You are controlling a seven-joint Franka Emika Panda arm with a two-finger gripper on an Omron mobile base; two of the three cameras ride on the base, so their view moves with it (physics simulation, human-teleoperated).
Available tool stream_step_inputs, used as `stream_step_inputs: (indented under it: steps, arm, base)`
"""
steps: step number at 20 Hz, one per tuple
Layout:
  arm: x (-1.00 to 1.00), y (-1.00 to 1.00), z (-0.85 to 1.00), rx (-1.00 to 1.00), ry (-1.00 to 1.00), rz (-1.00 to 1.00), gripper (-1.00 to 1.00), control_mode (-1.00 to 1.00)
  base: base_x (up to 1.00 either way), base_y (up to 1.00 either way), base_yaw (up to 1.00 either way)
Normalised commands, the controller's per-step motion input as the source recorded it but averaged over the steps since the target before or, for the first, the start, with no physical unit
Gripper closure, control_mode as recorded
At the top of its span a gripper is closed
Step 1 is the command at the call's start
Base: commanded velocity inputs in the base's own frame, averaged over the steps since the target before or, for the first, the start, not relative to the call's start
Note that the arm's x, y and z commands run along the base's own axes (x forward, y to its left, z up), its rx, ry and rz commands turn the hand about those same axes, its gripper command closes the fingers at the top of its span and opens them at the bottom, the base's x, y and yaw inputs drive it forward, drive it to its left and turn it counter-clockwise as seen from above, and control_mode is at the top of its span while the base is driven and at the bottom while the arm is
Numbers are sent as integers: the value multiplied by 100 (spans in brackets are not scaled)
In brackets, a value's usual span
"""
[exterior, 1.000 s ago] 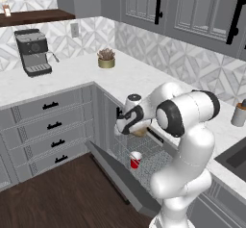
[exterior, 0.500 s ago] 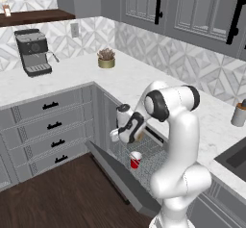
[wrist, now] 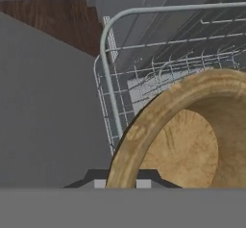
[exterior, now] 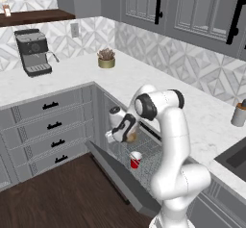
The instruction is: Pick up the cup and bowl from the counter, place them in the dishwasher, and close the dishwasher door.
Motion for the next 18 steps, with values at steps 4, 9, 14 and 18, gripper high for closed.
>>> stream_step_inputs:
  steps: [4,9,14,18]
  arm:
    - [49,-26,-24,-1,5,0,100,-100]
    - [32,-22,-48,-3,1,0,100,-100]
    - [3,4,-45,-8,0,-3,100,-100]
    - [14,6,-57,-13,9,-4,100,-100]
  base:
    - [0,0,0]
    - [0,0,0]
    - [0,0,0]
    - [0,0,0]
